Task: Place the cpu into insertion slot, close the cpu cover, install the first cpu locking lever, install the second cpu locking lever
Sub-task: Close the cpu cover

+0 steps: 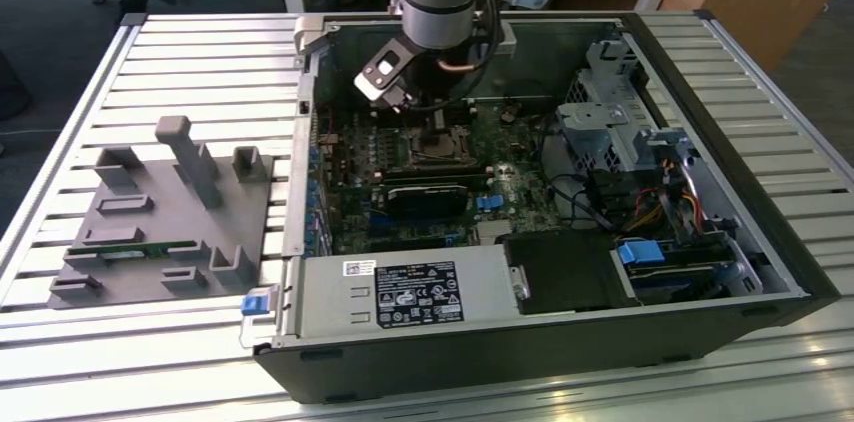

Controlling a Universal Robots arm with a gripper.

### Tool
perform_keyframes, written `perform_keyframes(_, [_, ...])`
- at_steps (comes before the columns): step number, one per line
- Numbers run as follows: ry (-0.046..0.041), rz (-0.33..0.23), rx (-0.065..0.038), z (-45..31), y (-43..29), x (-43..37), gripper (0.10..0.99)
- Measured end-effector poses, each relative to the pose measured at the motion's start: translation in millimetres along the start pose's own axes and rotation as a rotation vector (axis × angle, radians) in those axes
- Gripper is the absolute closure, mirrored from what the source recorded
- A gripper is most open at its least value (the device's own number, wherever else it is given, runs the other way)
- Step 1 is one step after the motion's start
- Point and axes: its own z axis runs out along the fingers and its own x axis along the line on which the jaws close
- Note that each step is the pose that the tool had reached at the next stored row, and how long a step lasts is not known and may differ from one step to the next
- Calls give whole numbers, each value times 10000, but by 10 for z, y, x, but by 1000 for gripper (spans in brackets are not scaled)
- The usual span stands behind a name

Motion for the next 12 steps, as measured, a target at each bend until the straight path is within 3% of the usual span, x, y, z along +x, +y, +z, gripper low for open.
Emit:
perform_keyframes(5, [-6, -1, 3, -118, 6, 2, 980])
perform_keyframes(10, [-29, -2, 4, -127, 4, -1, 980])
perform_keyframes(12, [-29, -2, 4, -121, -28, -1, 980])
